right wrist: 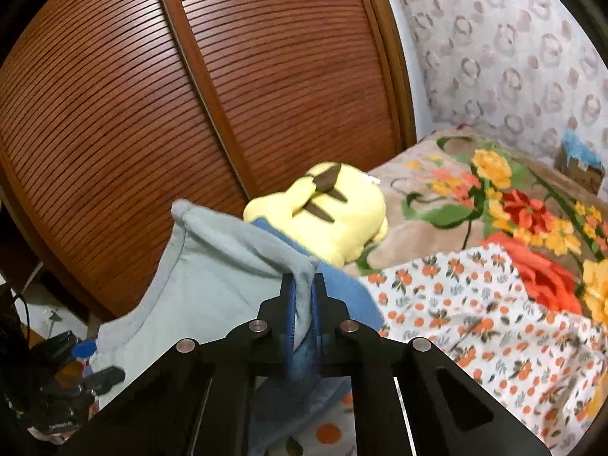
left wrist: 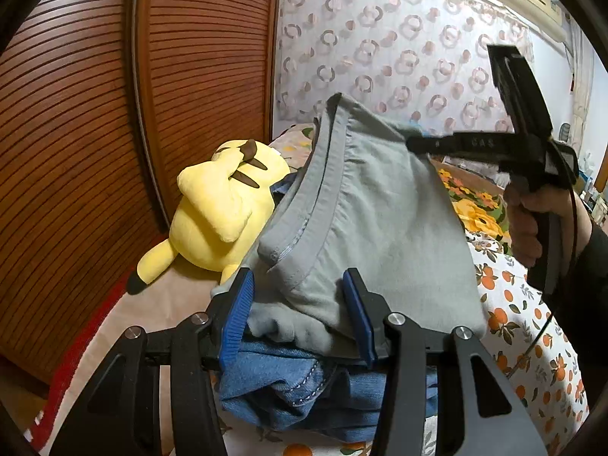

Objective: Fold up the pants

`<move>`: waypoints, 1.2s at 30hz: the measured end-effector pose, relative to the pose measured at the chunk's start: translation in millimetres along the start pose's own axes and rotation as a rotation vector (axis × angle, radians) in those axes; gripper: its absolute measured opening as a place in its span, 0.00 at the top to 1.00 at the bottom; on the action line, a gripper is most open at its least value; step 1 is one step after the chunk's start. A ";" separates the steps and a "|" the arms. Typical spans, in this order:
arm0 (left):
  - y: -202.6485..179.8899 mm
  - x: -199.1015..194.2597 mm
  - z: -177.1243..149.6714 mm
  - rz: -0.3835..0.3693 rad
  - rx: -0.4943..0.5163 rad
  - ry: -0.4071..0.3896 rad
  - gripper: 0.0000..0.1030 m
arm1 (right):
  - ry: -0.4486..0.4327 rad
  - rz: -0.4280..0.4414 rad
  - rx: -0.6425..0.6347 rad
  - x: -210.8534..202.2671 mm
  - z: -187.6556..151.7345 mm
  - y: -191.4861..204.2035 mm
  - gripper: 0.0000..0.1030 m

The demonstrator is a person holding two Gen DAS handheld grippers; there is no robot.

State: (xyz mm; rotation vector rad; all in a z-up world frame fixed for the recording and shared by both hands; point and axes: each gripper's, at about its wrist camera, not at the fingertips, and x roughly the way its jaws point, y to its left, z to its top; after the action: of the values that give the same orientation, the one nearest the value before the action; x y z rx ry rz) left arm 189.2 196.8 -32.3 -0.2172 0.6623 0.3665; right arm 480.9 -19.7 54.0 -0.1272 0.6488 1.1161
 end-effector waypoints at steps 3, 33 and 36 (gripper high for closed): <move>-0.6 0.6 -0.7 0.000 -0.003 0.003 0.52 | -0.001 -0.023 0.006 3.1 -2.4 -2.3 0.93; 8.6 -32.2 -10.8 -0.048 0.026 -0.013 0.22 | -0.004 -0.094 -0.140 -82.1 -105.4 112.7 0.61; 7.6 -35.7 -14.4 -0.053 0.038 -0.008 0.19 | -0.002 -0.106 -0.140 -88.4 -112.1 119.1 0.61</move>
State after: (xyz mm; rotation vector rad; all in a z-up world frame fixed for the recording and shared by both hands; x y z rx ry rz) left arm 152.1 190.0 -21.4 -0.1963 0.6543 0.3033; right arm 306.4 -81.7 37.3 -0.2771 0.5555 1.0589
